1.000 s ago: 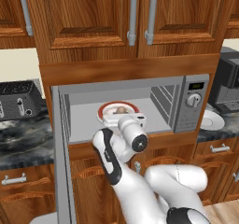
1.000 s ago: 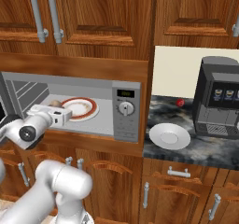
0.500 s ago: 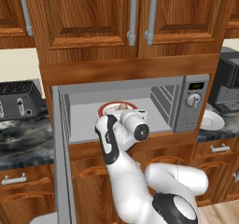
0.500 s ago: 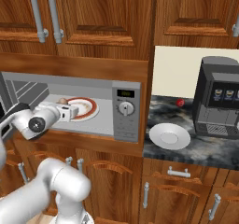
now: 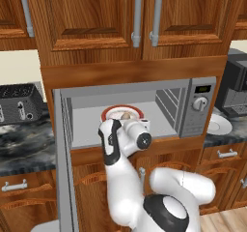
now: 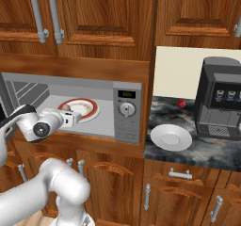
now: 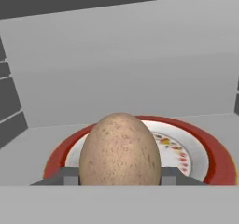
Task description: Pick the egg from the counter and place it in the microwave.
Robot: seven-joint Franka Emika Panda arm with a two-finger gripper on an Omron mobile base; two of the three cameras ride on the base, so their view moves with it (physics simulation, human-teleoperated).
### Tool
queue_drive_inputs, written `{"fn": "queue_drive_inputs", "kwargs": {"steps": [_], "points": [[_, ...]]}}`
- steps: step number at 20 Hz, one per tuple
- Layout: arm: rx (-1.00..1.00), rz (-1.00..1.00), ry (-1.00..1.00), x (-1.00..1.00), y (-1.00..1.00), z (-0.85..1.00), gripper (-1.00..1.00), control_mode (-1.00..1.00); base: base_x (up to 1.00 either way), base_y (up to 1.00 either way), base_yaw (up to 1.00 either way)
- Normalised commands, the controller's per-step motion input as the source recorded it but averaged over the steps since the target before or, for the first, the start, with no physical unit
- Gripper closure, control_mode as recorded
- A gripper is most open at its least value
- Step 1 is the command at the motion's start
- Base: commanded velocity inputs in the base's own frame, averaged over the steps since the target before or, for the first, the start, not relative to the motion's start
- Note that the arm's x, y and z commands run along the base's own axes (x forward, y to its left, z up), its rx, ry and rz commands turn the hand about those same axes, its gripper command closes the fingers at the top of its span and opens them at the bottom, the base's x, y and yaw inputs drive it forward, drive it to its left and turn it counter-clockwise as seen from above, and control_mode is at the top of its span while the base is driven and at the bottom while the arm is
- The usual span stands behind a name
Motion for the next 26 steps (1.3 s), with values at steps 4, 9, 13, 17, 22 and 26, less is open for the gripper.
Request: {"fn": "queue_drive_inputs", "kwargs": {"steps": [4,9,13,17,22,26], "points": [[0.00,0.00,0.00,0.34,0.00,-0.20,1.00,-1.00,0.00,0.00,0.00],[0.00,0.00,0.00,0.37,0.00,-0.05,1.00,-1.00,0.00,0.00,0.00],[-0.01,0.00,0.00,0.33,-0.01,-0.16,1.00,-1.00,0.00,0.00,0.00],[-0.03,0.00,0.00,0.24,0.00,-0.31,1.00,-1.00,0.00,0.00,0.00],[-0.02,0.00,0.00,0.22,0.00,-0.23,1.00,-1.00,0.00,0.00,0.00],[-0.02,0.00,0.00,0.22,0.00,-0.11,1.00,-1.00,0.00,0.00,0.00]]}}
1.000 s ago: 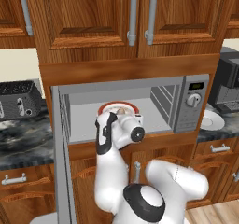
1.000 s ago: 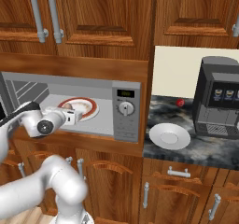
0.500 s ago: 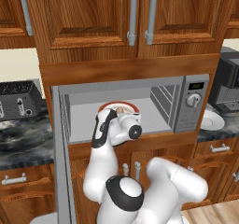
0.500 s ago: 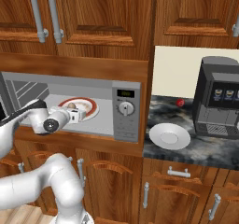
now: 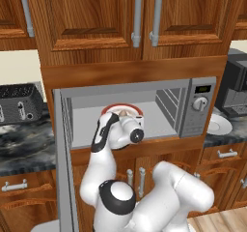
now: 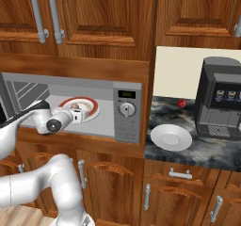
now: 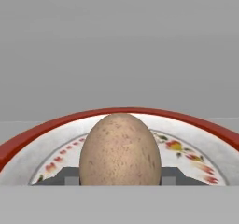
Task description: Pick the egg from the counter and place it in the microwave.
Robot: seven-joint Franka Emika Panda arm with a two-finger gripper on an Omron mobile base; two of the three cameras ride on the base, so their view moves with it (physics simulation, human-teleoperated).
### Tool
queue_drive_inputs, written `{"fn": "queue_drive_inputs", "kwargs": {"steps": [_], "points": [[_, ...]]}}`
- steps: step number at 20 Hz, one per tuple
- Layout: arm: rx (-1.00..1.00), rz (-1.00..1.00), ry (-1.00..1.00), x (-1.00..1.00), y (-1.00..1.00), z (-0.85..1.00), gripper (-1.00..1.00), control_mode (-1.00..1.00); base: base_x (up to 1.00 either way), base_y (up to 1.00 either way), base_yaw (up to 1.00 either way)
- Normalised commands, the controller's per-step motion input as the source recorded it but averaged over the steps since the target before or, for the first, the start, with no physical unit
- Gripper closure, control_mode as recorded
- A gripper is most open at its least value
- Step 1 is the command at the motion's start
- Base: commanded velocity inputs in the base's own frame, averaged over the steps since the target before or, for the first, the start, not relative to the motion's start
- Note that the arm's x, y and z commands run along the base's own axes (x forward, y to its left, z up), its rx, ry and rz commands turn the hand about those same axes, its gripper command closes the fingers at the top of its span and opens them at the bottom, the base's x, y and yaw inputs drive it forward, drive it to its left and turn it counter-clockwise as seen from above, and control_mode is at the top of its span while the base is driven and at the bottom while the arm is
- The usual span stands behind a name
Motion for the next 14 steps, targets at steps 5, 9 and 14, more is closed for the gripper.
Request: {"fn": "queue_drive_inputs", "kwargs": {"steps": [5,9,14], "points": [[-0.02,0.00,0.00,0.08,0.00,-0.05,1.00,-1.00,0.00,0.00,0.00],[-0.02,0.00,0.00,0.00,0.00,-0.06,-1.00,-1.00,0.00,0.00,0.00],[0.00,0.00,0.00,0.00,0.00,0.00,-1.00,-1.00,0.00,0.00,0.00]]}}
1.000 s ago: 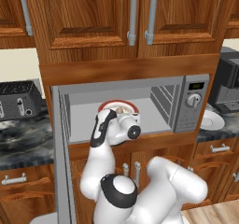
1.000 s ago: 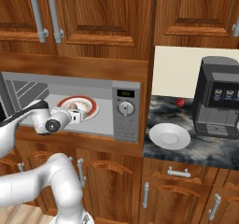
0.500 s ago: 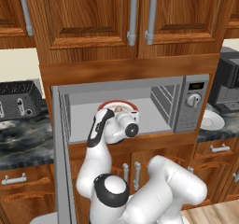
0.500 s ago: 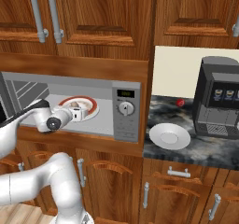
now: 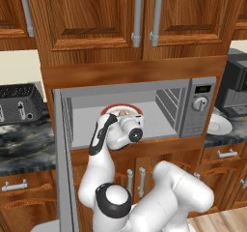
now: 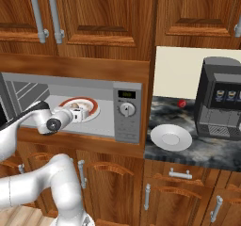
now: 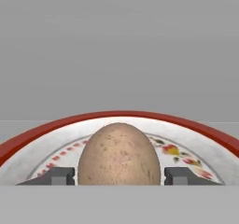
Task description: Pick the egg from the counter and place it in the microwave.
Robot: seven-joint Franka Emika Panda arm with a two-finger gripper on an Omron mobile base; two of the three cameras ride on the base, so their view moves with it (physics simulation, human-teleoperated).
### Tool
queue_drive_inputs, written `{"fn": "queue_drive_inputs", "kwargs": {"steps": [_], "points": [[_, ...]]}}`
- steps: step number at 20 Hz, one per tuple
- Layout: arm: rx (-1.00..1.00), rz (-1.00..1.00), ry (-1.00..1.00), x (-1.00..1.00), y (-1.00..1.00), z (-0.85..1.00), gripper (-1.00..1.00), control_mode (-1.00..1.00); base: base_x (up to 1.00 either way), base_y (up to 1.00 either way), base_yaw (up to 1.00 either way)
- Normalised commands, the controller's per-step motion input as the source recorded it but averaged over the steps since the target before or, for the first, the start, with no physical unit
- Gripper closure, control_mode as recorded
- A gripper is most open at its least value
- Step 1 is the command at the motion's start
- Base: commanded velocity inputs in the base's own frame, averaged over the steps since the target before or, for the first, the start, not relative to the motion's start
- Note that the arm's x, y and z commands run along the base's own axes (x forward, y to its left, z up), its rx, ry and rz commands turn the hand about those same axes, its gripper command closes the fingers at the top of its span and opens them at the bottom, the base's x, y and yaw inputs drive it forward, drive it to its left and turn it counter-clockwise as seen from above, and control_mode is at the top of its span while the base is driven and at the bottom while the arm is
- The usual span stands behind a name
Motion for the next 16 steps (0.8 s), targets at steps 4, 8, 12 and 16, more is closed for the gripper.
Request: {"fn": "queue_drive_inputs", "kwargs": {"steps": [4,8,12,16], "points": [[0.00,0.00,0.00,-0.01,0.00,0.01,-1.00,-1.00,0.00,0.00,0.00],[0.00,0.00,0.00,-0.02,0.00,0.07,-1.00,-1.00,0.00,0.00,0.00],[0.00,0.00,0.00,-0.19,0.00,0.09,-1.00,-1.00,0.00,0.00,0.00],[0.00,0.00,0.00,-0.32,0.00,0.03,-1.00,-1.00,0.00,0.00,0.00]]}}
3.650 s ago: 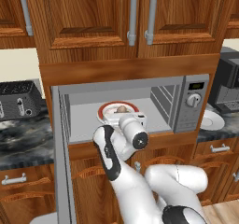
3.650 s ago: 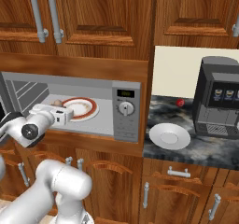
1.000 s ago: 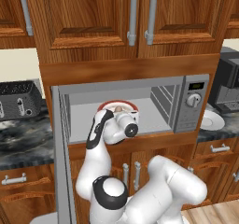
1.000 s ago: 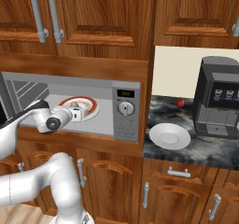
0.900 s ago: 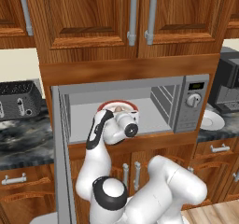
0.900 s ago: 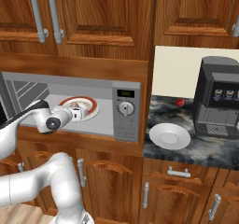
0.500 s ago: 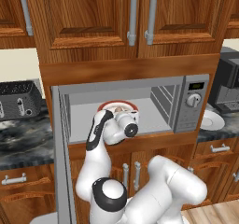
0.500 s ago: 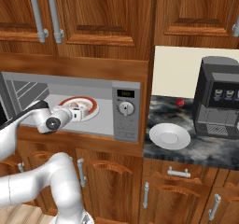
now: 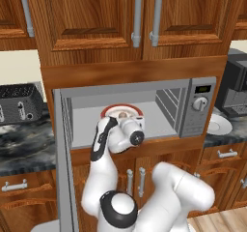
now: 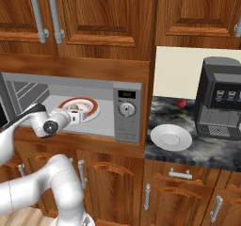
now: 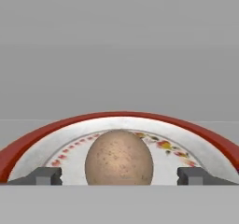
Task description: Pick the egg from the counter and place it in the microwave.
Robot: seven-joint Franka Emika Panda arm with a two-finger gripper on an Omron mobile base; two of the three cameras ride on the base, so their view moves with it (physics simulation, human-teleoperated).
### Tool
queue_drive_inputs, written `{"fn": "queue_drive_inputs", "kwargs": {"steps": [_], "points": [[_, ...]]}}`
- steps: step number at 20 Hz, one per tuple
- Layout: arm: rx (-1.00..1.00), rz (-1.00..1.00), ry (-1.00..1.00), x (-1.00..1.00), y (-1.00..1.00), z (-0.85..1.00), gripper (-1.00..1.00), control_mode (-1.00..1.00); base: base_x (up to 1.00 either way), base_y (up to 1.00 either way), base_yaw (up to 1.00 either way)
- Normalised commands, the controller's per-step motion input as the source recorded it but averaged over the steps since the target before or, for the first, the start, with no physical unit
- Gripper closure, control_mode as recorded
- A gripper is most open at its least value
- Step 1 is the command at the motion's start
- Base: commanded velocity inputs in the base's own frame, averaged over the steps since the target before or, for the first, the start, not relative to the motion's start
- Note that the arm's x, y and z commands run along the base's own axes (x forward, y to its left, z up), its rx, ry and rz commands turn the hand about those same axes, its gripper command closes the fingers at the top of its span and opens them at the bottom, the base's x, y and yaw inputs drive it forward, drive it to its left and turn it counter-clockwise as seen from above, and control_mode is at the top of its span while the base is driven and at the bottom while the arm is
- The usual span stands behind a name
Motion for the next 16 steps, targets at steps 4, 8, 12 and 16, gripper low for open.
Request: {"fn": "queue_drive_inputs", "kwargs": {"steps": [4,8,12,16], "points": [[0.00,0.00,0.00,-0.38,0.00,0.08,-1.00,-1.00,0.00,0.00,0.00],[0.00,0.00,0.00,-0.35,0.00,0.22,-1.00,-1.00,0.00,0.00,0.00],[0.00,0.00,0.00,-0.24,0.00,0.25,-1.00,-1.00,0.00,0.00,0.00],[0.00,0.00,0.00,-0.02,0.00,0.31,-1.00,-1.00,0.00,0.00,0.00]]}}
